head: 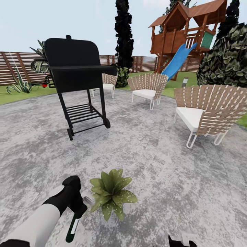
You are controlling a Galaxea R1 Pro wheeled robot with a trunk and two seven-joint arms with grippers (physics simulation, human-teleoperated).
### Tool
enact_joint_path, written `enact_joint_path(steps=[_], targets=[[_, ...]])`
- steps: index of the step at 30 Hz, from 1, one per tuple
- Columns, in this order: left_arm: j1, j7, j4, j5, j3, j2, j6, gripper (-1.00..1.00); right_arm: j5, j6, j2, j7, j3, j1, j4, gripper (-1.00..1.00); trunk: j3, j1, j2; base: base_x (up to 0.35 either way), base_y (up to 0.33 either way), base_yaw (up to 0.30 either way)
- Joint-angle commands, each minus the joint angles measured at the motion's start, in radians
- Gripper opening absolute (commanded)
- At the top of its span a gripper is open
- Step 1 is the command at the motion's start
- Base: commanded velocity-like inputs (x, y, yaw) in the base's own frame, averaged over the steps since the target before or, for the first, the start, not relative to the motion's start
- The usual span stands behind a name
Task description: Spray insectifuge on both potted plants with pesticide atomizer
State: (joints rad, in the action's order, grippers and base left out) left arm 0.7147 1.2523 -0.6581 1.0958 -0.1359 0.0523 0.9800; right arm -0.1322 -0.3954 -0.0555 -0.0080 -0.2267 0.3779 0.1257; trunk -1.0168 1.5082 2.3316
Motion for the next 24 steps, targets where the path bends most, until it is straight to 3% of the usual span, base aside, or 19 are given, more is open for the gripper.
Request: enact_joint_path(steps=[1,6,21,24], targets=[[0.000,0.010,-0.002,0.007,-0.004,0.002,0.008,-1.00,-0.010,-0.003,0.000,-0.001,-0.008,0.001,-0.001,1.00,-0.001,0.000,0.000,0.000,0.001,-0.299],[0.000,0.010,-0.003,0.007,-0.001,0.003,0.008,-1.00,-0.011,-0.003,0.000,-0.001,-0.008,0.001,-0.001,1.00,-0.001,0.000,0.000,-0.093,0.128,-0.300],[0.000,0.007,0.002,0.008,-0.001,0.005,0.008,-1.00,-0.012,-0.003,0.000,-0.001,-0.008,0.001,-0.001,1.00,-0.001,0.000,0.000,-0.066,0.314,-0.297],[0.000,-0.017,0.003,0.008,0.001,0.008,0.008,-1.00,-0.012,-0.004,0.000,-0.001,-0.008,0.001,-0.001,1.00,-0.001,0.000,0.000,-0.074,0.310,-0.106]])
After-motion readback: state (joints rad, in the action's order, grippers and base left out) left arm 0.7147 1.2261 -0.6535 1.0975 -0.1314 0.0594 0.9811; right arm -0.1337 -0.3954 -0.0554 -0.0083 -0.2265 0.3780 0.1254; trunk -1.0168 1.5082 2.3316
